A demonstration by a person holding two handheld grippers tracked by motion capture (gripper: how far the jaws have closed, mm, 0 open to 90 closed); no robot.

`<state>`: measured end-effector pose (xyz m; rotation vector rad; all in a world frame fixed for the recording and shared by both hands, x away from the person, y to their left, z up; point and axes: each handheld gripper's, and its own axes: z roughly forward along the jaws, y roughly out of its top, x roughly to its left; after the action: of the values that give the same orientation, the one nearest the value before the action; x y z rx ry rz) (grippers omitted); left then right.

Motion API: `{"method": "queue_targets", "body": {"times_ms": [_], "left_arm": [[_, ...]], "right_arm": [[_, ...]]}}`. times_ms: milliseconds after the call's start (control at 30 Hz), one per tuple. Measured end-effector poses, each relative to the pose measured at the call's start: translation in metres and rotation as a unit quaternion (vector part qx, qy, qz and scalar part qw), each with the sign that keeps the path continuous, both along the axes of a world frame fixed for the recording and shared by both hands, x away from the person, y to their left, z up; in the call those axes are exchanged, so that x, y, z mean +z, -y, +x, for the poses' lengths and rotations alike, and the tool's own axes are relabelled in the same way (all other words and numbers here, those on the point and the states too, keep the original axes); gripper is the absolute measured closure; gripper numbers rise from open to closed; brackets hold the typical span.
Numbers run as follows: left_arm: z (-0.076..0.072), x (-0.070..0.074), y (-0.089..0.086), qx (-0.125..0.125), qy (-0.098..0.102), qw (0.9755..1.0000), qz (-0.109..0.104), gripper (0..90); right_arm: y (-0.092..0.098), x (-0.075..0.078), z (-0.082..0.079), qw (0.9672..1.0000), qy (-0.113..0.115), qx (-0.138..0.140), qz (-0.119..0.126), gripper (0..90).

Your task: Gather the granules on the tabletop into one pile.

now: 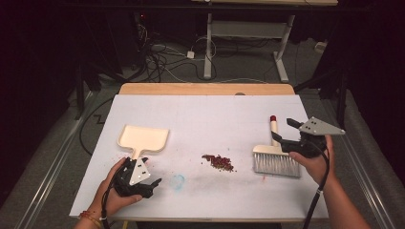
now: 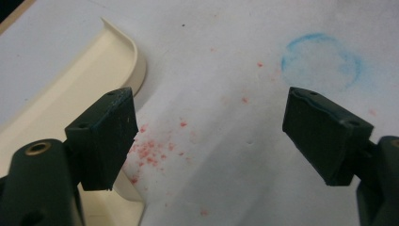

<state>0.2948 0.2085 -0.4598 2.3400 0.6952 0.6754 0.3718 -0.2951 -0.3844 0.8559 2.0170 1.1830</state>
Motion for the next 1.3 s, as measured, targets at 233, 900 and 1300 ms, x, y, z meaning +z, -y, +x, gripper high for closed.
{"method": "queue_targets", "body": {"times_ms": [233, 900, 1300], "left_arm": [[0.003, 0.005, 0.000, 0.012, 0.020, 0.9996, -0.016, 17.8], [-0.007, 0.008, -0.001, 0.033, 0.050, 0.9980, -0.021, 16.7], [-0.005, 0.006, 0.000, 0.032, 0.048, 0.9981, -0.020, 16.7]], "right_arm": [[-0.011, 0.004, -0.031, 0.9990, 0.043, -0.008, 0.009, 16.8], [-0.027, -0.040, -0.074, 0.9997, 0.014, 0.018, 0.002, 17.3], [-0.028, -0.037, -0.076, 0.9993, 0.031, 0.021, -0.006, 17.3]]}}
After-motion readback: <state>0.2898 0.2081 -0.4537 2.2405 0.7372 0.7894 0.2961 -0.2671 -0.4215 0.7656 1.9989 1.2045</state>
